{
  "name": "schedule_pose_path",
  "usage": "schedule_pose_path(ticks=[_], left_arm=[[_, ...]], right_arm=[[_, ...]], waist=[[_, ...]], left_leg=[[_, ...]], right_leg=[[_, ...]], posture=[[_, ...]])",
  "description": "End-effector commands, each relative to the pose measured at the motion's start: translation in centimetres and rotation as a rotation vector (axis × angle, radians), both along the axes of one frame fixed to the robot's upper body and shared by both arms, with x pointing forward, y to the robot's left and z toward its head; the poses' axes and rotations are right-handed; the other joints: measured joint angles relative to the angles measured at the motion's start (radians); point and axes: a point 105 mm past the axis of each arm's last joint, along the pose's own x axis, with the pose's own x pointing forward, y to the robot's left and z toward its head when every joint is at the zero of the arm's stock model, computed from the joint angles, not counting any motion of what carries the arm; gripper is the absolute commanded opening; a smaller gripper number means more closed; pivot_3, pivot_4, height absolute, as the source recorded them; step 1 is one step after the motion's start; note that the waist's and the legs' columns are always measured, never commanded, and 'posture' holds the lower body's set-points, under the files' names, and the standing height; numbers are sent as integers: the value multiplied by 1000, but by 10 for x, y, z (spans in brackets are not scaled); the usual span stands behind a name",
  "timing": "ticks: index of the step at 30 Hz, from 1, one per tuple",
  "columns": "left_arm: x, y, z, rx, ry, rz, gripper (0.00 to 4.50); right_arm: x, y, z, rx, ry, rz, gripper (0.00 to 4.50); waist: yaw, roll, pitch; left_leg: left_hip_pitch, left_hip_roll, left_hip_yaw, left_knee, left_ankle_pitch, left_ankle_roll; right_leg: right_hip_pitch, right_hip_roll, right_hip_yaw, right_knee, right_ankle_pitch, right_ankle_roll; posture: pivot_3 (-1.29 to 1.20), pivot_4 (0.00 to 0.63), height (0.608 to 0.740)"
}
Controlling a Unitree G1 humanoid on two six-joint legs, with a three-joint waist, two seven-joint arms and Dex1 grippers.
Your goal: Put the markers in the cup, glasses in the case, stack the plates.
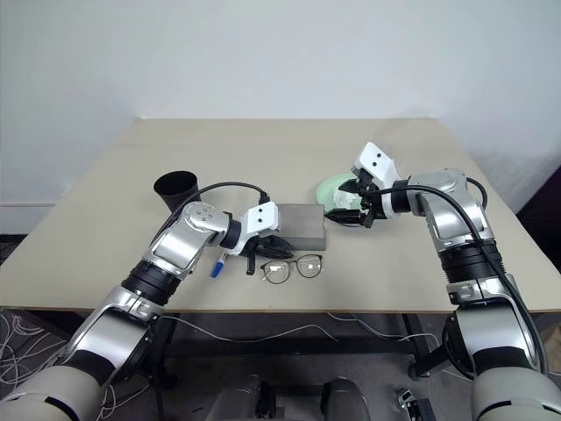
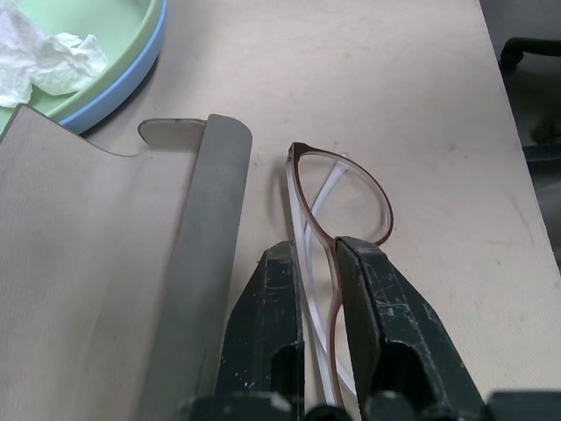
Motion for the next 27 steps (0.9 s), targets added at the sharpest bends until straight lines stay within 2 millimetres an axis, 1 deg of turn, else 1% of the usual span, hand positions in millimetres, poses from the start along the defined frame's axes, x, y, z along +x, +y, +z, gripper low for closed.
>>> schedule_pose_path(ticks=[1,5,9,13,17,27], left_arm=[[3,-2,10,-14,-36,-9,636],[-2,-3,0,2,-3,-14,636],[-5,-4,-4,-1,38,-16,636],[0,-7,-1,3,-20,-8,636],[1,-9,-1,11,-34,-16,636],[-3,-12,-11,51,-33,-57,636]], right_arm=[[3,3,18,8,-59,12,4139],[3,3,18,8,-60,12,4139],[2,3,18,9,-60,12,4139],[1,4,18,10,-59,15,4139],[1,4,17,9,-59,15,4139],[1,4,17,11,-62,13,4139]], waist=[[0,0,0],[0,0,0],[0,0,0],[0,0,0],[0,0,0],[0,0,0]], left_leg=[[0,0,0,0,0,0],[0,0,0,0,0,0],[0,0,0,0,0,0],[0,0,0,0,0,0],[0,0,0,0,0,0],[0,0,0,0,0,0]], right_leg=[[0,0,0,0,0,0],[0,0,0,0,0,0],[0,0,0,0,0,0],[0,0,0,0,0,0],[0,0,0,0,0,0],[0,0,0,0,0,0]], posture=[[0,0,700],[0,0,700],[0,0,700],[0,0,700],[0,0,700],[0,0,700]])
